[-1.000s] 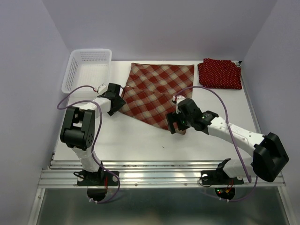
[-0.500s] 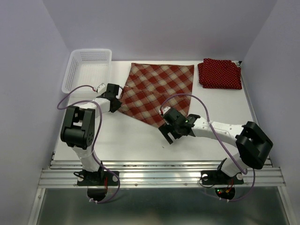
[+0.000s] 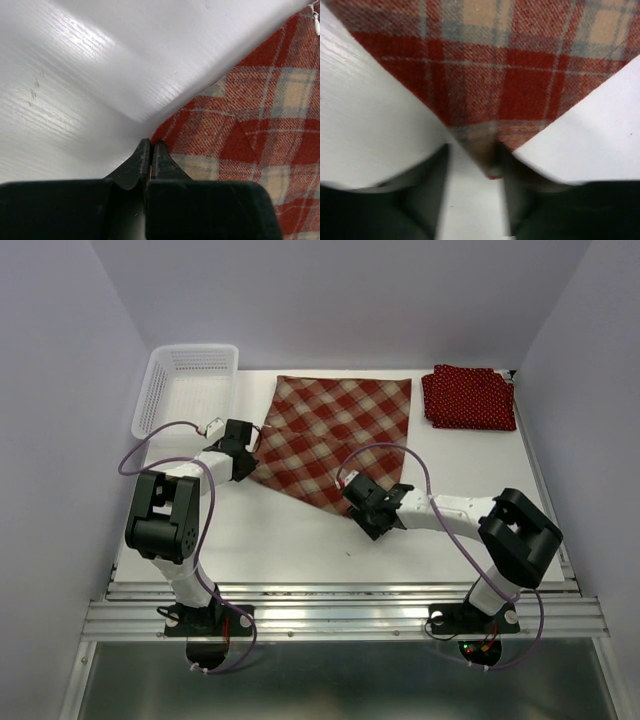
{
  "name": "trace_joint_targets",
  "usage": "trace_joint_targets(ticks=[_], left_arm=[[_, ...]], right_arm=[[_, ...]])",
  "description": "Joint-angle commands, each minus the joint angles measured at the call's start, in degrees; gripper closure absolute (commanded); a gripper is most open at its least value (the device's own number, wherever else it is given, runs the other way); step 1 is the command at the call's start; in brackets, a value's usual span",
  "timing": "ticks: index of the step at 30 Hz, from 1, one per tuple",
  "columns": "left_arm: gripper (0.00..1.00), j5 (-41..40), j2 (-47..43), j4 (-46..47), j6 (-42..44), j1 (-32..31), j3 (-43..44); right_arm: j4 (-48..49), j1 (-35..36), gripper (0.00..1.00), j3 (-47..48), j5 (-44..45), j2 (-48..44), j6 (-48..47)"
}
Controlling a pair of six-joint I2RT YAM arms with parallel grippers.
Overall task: Fold and stack the skirts
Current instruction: Fold the skirt
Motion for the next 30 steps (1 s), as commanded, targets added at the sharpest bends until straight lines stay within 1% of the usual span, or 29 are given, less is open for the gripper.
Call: trace_joint_targets(ticks=[1, 4, 5, 7, 9, 10, 11, 12, 13, 14, 15, 16, 17, 18, 19, 20, 24, 25, 28, 29, 30], left_arm=[[1.00, -2.42, -2.96, -1.73, 1.38, 0.37, -0.29], [1.00, -2.25, -3.93, -2.17, 1.29, 0.37, -0.90], [1.00, -1.90, -5.23, -2.34, 1.20, 0.37, -1.42], [1.00, -0.67, -7.00, -2.17, 0.59, 0.37, -3.61], [1.00, -0.14, -10.42, -2.34, 0.06, 0.37, -5.55], [1.00, 0.04, -11.65, -2.78, -0.81, 0.37, -6.60], [1.00, 0.91, -14.80, -3.65, -1.17, 0.28, -8.70], [1.00, 1.27, -16.83, -4.01, -1.52, 0.28, -9.94], [1.00, 1.96, -18.68, -4.88, -2.48, 0.28, -12.39], [1.00, 2.41, -22.87, -5.59, -2.66, 0.28, -13.55], [1.00, 2.59, -25.09, -6.47, -3.10, 0.36, -14.34], [1.00, 2.76, -27.11, -7.61, -3.54, 0.19, -15.05], [1.00, 3.20, -31.40, -9.79, -4.24, 0.19, -16.36], [1.00, 3.29, -33.53, -11.03, -4.77, 0.19, -16.89], [1.00, 3.38, -35.46, -12.35, -5.12, 0.19, -17.25], [1.00, 3.47, -39.22, -15.15, -5.73, 0.19, -17.77], [1.00, 0.93, -46.54, -23.16, -6.79, 0.19, -16.55], [1.00, 0.31, -48.47, -24.65, -6.88, 0.19, -15.76], [1.00, 0.39, -49.72, -24.67, -6.79, 0.19, -14.27], [1.00, -0.05, -49.11, -24.67, -6.79, 0.19, -12.35], [1.00, -0.31, -48.50, -24.67, -6.71, 0.19, -11.11]], right_arm=[[2.36, 0.23, 0.70, 1.92, 1.22, 2.08, -0.21], [-1.93, 0.23, 0.93, 3.58, -1.14, 1.91, 2.15], [-5.34, 0.23, 0.99, 4.11, -4.63, 1.47, 2.95], [-7.65, 0.84, 0.99, 3.77, -8.34, -0.37, 5.40], [-10.19, 1.72, 0.99, 2.45, -14.39, -5.19, 6.38], [-10.04, 2.95, 0.99, 2.01, -15.55, -6.95, 6.38], [-10.12, 6.70, 0.99, 2.79, -16.52, -10.27, 5.86], [-12.04, 7.78, 0.99, 4.02, -22.01, -11.53, 5.42], [-12.93, 8.31, 0.99, 5.16, -25.72, -12.50, 4.37], [-13.63, 8.84, 0.99, 7.00, -28.63, -13.46, 4.10], [-15.55, 9.98, 0.99, 7.63, -31.97, -15.30, 4.01], [-16.53, 10.69, 0.99, 7.89, -32.70, -16.19, 4.53], [-17.41, 11.39, 0.99, 7.98, -33.05, -17.15, 5.23], [-18.46, 11.40, 0.99, 7.90, -34.54, -18.12, 5.85], [-19.08, 13.05, 0.99, 8.16, -34.90, -20.04, 6.64], [-19.78, 13.59, 0.99, 8.77, -35.34, -20.93, 6.91], [-21.81, 13.59, 0.99, 9.40, -39.55, -25.94, 7.70], [-21.29, 13.59, 0.99, 8.96, -38.69, -27.61, 9.18], [-21.72, 13.59, 0.99, 8.07, -35.62, -29.11, 11.21], [-21.64, 13.59, 0.99, 8.07, -33.34, -29.81, 13.30], [-21.81, 13.59, 0.99, 8.42, -27.93, -29.99, 14.37]])
